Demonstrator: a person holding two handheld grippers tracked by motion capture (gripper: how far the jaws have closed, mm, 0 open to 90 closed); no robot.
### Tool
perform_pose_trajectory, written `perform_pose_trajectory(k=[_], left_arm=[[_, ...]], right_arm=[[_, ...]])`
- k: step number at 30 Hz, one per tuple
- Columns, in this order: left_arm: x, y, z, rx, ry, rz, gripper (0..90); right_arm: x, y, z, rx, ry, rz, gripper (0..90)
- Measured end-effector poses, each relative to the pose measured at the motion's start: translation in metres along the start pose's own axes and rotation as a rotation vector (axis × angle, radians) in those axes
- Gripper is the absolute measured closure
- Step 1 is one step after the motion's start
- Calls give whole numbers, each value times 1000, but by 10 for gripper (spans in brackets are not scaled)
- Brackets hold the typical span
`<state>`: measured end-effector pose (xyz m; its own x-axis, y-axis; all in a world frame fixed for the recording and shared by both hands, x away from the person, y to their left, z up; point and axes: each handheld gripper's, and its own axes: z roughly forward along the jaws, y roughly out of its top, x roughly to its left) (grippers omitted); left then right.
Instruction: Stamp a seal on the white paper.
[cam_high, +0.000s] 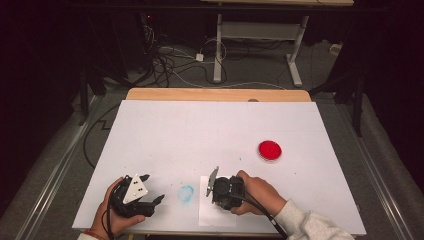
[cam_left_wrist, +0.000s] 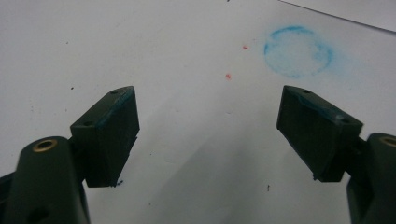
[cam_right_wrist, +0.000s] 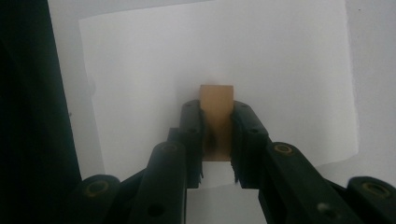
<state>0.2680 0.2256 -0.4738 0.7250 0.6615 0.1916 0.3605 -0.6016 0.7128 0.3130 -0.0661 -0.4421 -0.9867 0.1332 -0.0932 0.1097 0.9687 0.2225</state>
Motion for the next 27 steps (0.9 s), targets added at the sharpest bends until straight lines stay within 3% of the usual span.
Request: perform_pose_trajectory(k=[27], left_arm=[[-2,1,4,17,-8,5,205]], right_arm=[[1,-2,0,-10,-8,-1,769]])
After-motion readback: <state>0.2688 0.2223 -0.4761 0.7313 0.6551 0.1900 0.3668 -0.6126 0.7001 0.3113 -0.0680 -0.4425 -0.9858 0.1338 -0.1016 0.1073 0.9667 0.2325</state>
